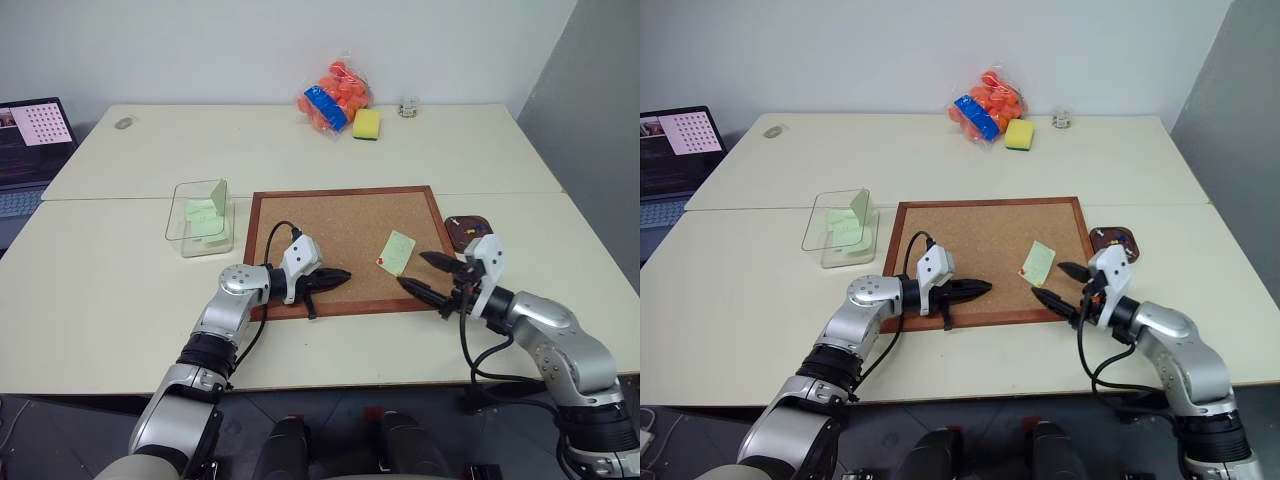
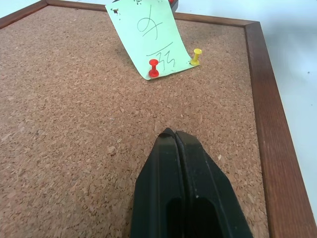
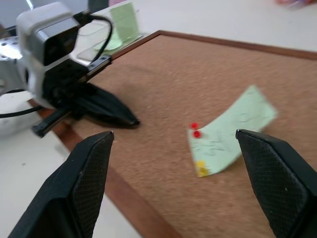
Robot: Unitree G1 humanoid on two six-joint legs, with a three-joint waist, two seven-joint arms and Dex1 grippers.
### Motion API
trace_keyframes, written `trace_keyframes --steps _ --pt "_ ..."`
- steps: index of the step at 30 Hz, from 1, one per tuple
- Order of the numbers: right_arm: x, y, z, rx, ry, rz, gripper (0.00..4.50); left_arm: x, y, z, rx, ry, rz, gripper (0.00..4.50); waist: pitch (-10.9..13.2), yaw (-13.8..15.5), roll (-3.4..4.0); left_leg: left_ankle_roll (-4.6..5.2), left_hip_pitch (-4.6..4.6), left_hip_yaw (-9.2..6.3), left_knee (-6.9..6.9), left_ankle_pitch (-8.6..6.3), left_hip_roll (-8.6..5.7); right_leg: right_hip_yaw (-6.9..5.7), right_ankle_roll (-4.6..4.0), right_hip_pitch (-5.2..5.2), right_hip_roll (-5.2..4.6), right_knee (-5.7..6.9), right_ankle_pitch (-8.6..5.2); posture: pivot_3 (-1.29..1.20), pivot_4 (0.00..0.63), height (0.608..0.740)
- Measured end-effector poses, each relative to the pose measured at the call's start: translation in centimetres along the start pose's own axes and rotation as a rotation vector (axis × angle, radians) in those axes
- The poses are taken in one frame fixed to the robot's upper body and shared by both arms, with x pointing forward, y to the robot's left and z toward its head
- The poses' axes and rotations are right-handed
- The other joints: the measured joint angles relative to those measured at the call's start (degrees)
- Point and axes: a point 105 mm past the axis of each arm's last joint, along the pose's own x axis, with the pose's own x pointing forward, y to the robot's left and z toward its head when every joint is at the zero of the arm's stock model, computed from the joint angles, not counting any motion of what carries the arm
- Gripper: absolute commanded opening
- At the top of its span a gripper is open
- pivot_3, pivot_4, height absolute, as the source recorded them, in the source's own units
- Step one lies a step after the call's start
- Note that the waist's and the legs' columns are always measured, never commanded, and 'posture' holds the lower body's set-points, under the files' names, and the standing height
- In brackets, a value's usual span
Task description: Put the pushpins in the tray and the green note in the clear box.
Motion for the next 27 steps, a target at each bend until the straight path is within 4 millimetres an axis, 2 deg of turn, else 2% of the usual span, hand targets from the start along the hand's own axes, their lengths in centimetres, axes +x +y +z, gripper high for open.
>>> trace_keyframes --steps 4,8,11,17,25,27 --pt "1.7 0.3 0.2 -0.018 -0.008 0.023 4.18 0.1 0.0 0.0 0.001 -0.001 -0.001 0.0 0.0 0.0 0.0 0.0 -0.01 0.0 0.01 0.0 -0.03 0.0 0.0 0.0 -0.02 0.0 0.0 0.0 0.15 0.74" --pt "2.8 -0.5 0.0 -0.045 -0.014 0.002 4.18 0.0 0.0 0.0 0.003 0.0 0.0 0.0 0.0 0.0 -0.02 0.0 0.0 -0.02 -0.01 0.0 -0.01 -0.03 0.0 0.0 -0.01 0.0 0.0 0.0 0.15 0.74" --pt "3.8 -1.7 -1.0 -0.04 -0.003 -0.029 4.18 0.0 0.0 0.0 0.006 0.002 0.001 0.0 0.0 0.0 -0.01 0.0 0.01 -0.01 -0.01 0.0 -0.01 -0.02 -0.01 0.0 0.01 0.01 0.0 0.0 0.15 0.74" --pt "3.7 -2.7 -2.8 -0.05 0.036 -0.06 4.18 0.1 0.0 0.0 0.009 0.004 0.001 0.0 0.0 0.0 -0.01 0.0 0.02 -0.01 -0.01 0.0 0.0 -0.02 -0.01 0.0 0.0 0.02 0.0 0.0 0.15 0.74" --pt "4.0 -2.3 -2.9 -0.051 0.022 -0.04 4.18 0.0 0.0 0.0 0.011 0.007 0.002 0.0 0.0 0.0 -0.01 0.0 0.02 -0.01 -0.01 0.0 0.0 -0.01 -0.01 0.0 0.0 0.03 0.0 0.0 0.15 0.74" --pt "4.1 -2.3 -2.9 -0.052 0.021 -0.039 3.79 0.0 0.0 0.0 0.011 0.007 0.002 0.0 0.0 0.0 -0.01 0.0 0.02 -0.01 -0.01 0.0 0.0 -0.01 -0.01 0.0 0.0 0.03 0.0 0.0 0.15 0.74"
